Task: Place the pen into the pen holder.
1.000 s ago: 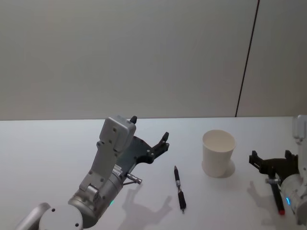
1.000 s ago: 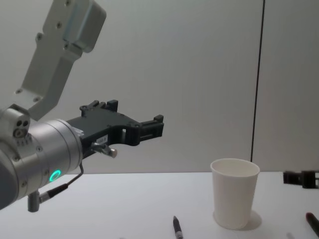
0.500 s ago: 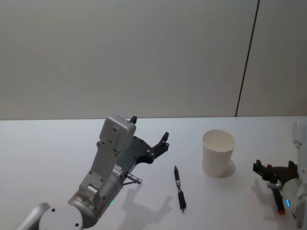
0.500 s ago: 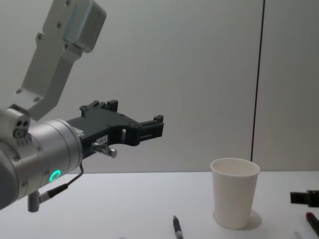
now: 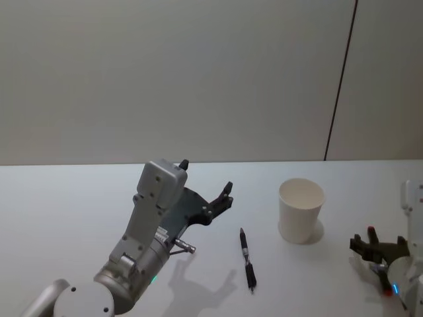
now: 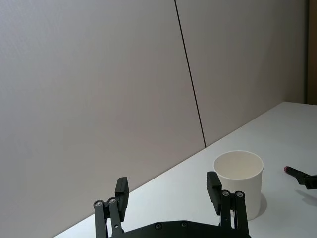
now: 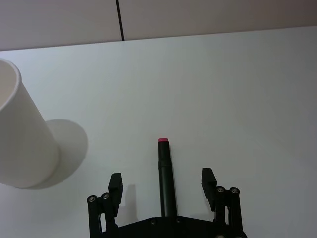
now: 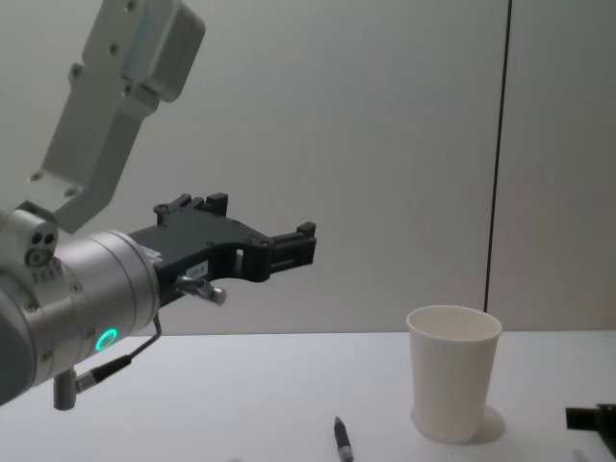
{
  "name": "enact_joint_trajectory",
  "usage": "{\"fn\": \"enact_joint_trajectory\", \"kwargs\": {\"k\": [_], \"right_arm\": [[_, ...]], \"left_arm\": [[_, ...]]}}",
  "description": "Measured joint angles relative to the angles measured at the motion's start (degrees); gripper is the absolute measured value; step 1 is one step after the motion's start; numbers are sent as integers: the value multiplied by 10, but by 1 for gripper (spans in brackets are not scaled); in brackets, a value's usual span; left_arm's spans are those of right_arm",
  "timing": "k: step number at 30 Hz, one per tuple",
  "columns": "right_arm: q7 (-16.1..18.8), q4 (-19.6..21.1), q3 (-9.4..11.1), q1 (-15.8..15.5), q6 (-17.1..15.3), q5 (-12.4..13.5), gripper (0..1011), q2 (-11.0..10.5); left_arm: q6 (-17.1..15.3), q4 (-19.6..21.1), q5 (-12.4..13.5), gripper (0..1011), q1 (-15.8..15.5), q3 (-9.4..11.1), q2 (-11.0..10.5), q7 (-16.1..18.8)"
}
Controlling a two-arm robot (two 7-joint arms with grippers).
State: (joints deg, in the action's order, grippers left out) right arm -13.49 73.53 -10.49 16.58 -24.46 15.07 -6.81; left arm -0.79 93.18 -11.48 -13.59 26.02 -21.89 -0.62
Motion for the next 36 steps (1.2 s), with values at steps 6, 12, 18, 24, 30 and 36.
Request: {"fn": "enact_joint_trajectory", "kwargs": {"k": [6, 12, 18, 24, 30, 36], "right_arm": [[9, -24, 1, 6, 9, -2, 910, 2], [14, -45, 2, 11, 18, -4, 777, 5], [16, -73, 5, 20, 28, -4, 565, 8], [21, -88, 7, 26, 36, -5, 379, 9], [31, -96, 8, 29, 46, -8, 292, 10], [47, -97, 6, 29, 57, -10, 184, 11]], "left_arm": [[0, 0, 0, 1000, 0, 0, 0, 0], [0, 0, 0, 1000, 0, 0, 0, 0], [0, 0, 0, 1000, 0, 0, 0, 0], [0, 0, 0, 1000, 0, 0, 0, 0], [0, 0, 0, 1000, 0, 0, 0, 0], [0, 0, 0, 1000, 0, 0, 0, 0]]}}
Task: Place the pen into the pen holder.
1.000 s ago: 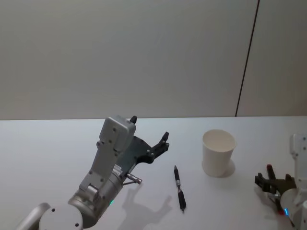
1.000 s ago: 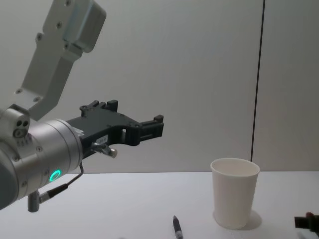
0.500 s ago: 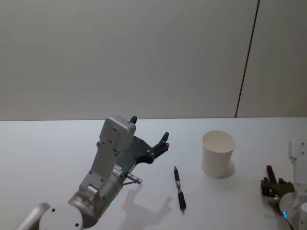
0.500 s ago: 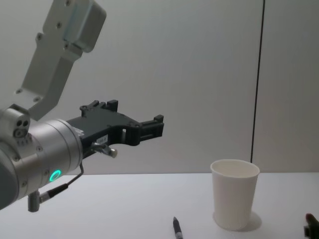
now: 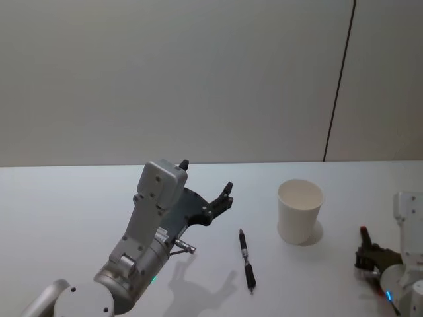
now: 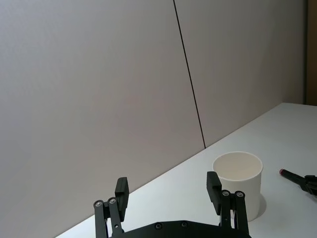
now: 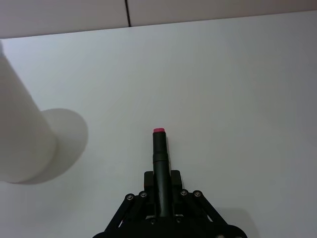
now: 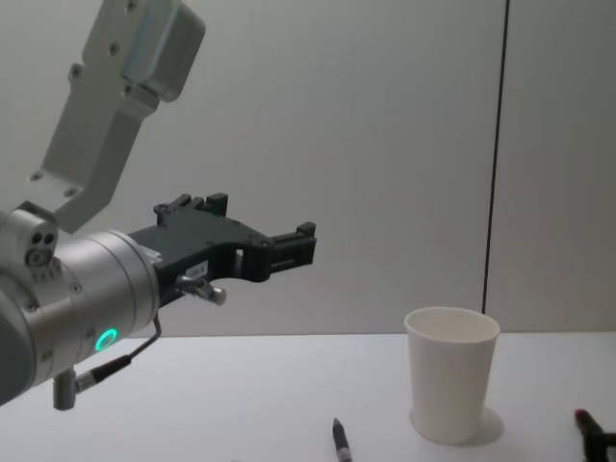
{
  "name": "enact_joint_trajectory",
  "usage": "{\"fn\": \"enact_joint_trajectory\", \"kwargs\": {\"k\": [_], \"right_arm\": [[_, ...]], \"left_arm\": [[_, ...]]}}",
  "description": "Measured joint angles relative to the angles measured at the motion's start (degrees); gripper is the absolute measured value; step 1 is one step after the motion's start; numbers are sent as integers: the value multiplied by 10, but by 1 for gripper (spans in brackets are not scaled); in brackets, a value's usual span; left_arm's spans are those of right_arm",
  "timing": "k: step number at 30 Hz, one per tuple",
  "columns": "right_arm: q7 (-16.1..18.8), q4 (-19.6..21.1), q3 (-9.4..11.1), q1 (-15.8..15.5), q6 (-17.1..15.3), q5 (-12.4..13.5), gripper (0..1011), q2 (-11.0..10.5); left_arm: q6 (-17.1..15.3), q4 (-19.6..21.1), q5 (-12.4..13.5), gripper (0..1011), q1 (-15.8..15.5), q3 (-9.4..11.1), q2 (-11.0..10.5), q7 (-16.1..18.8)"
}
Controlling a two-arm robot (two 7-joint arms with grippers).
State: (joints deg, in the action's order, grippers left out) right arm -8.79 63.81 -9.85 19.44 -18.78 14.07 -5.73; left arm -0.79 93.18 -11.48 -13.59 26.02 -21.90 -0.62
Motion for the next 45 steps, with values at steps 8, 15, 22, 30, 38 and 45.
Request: {"fn": "enact_joint_trajectory", "kwargs": {"k": [8, 15, 22, 30, 38, 45], "right_arm": [[24, 14, -3, -3, 25, -8, 180, 1], [40, 30, -5, -7, 48, -16, 180, 1], [60, 52, -6, -13, 85, -25, 180, -2], [88, 77, -6, -17, 135, -33, 181, -5], [115, 91, -5, -15, 185, -40, 180, -6], [141, 90, -7, -2, 237, -49, 180, -3]], "left_arm": [[0, 0, 0, 1000, 0, 0, 0, 0], [0, 0, 0, 1000, 0, 0, 0, 0], [0, 0, 0, 1000, 0, 0, 0, 0], [0, 0, 0, 1000, 0, 0, 0, 0], [0, 0, 0, 1000, 0, 0, 0, 0], [0, 0, 0, 1000, 0, 0, 0, 0]]}}
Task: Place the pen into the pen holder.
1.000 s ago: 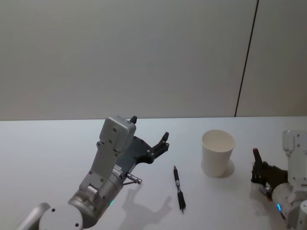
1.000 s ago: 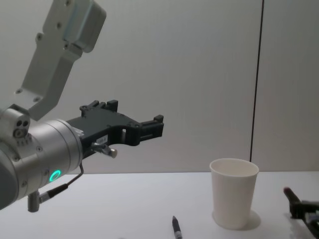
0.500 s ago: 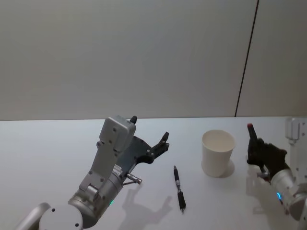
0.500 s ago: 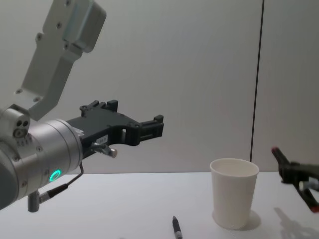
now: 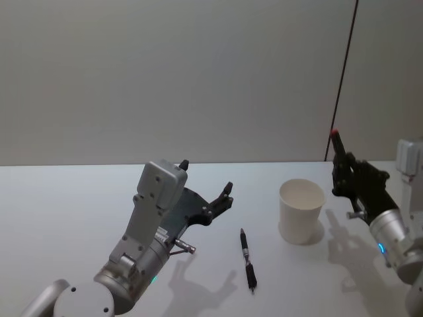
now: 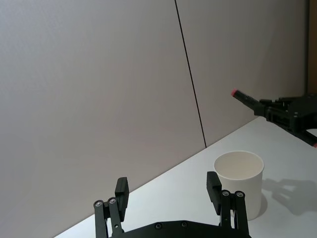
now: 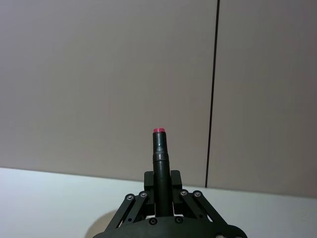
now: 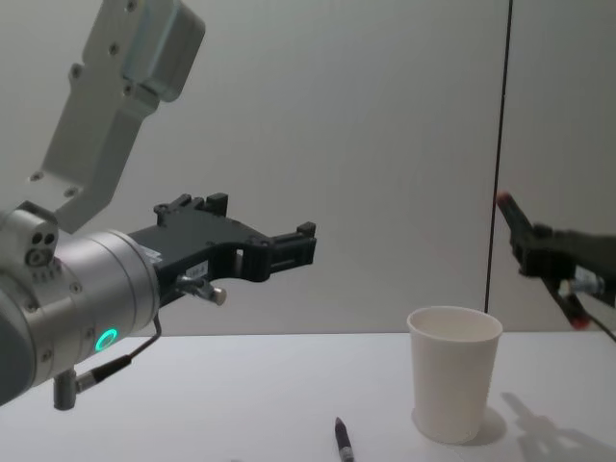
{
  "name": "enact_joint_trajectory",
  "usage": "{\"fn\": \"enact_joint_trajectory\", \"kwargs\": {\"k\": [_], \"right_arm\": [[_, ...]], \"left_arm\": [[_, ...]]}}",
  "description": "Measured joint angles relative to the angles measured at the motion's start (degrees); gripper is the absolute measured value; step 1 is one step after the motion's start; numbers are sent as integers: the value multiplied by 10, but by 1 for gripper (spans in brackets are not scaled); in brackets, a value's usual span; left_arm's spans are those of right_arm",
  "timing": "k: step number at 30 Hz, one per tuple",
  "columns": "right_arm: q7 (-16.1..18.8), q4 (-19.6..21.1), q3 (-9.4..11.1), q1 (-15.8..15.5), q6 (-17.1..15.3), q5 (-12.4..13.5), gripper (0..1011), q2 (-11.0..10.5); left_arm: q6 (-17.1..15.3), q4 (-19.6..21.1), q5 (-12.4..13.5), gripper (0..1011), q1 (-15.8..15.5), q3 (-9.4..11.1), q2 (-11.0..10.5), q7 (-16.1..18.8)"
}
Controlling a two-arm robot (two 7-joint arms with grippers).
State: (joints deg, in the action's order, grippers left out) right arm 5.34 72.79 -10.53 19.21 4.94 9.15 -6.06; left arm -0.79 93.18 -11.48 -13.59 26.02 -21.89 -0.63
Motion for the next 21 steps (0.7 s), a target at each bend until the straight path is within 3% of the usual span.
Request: {"fn": "enact_joint_trajectory", "kwargs": {"k": [8, 21], "right_arm": [[25, -33, -3, 31, 66, -16, 180, 9], [48, -156, -9, 105, 153, -54, 180, 29]], "left_arm": [[0, 0, 0, 1000, 0, 0, 0, 0], [0, 0, 0, 1000, 0, 0, 0, 0]]}}
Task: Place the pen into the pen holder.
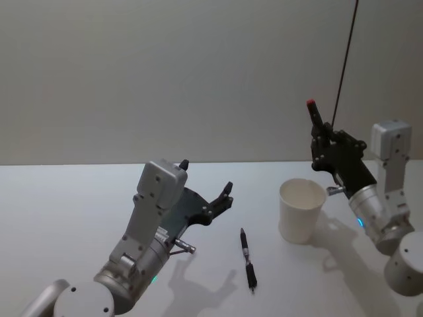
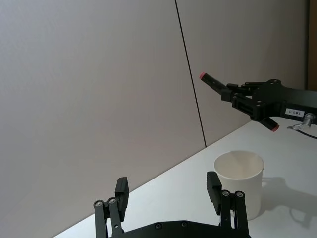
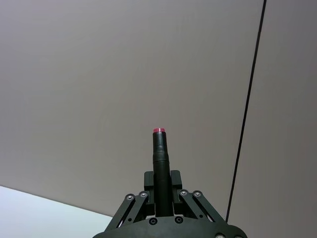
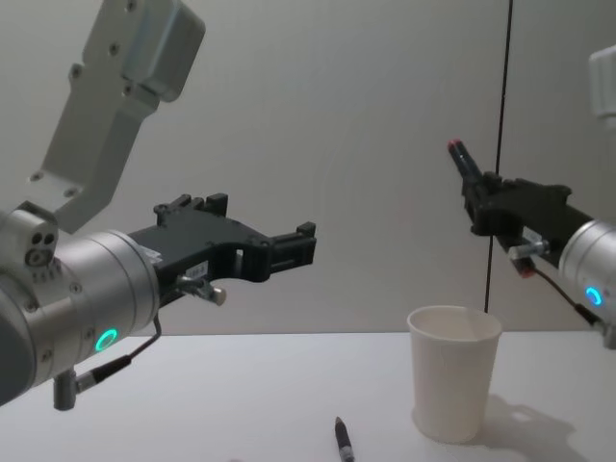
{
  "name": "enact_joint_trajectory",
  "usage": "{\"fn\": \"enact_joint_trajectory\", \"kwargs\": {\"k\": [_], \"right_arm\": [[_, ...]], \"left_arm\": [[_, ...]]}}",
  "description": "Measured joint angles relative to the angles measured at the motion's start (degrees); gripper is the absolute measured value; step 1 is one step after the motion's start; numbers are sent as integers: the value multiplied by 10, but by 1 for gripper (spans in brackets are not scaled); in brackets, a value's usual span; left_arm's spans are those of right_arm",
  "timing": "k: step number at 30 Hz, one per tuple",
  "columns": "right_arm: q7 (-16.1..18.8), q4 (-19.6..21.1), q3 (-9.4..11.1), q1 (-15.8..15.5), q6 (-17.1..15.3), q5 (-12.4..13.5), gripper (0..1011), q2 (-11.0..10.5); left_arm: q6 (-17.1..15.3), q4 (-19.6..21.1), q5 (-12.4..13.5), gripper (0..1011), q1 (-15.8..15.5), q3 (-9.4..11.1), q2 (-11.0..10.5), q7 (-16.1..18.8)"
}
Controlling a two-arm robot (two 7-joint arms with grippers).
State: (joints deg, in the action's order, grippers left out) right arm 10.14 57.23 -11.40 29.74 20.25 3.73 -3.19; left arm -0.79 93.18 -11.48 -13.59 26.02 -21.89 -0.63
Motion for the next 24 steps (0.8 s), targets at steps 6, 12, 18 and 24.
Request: {"fn": "enact_joint_trajectory", "kwargs": {"k": [6, 12, 18, 24], "right_arm": [[9, -57, -2, 28, 28, -9, 180, 7], [28, -128, -3, 62, 64, -12, 180, 16], [54, -202, -6, 97, 106, -7, 180, 26], [81, -271, -7, 128, 147, 8, 180, 35]], "left_arm": [[0, 0, 0, 1000, 0, 0, 0, 0], [0, 0, 0, 1000, 0, 0, 0, 0], [0, 0, 0, 1000, 0, 0, 0, 0], [0, 0, 0, 1000, 0, 0, 0, 0]]}}
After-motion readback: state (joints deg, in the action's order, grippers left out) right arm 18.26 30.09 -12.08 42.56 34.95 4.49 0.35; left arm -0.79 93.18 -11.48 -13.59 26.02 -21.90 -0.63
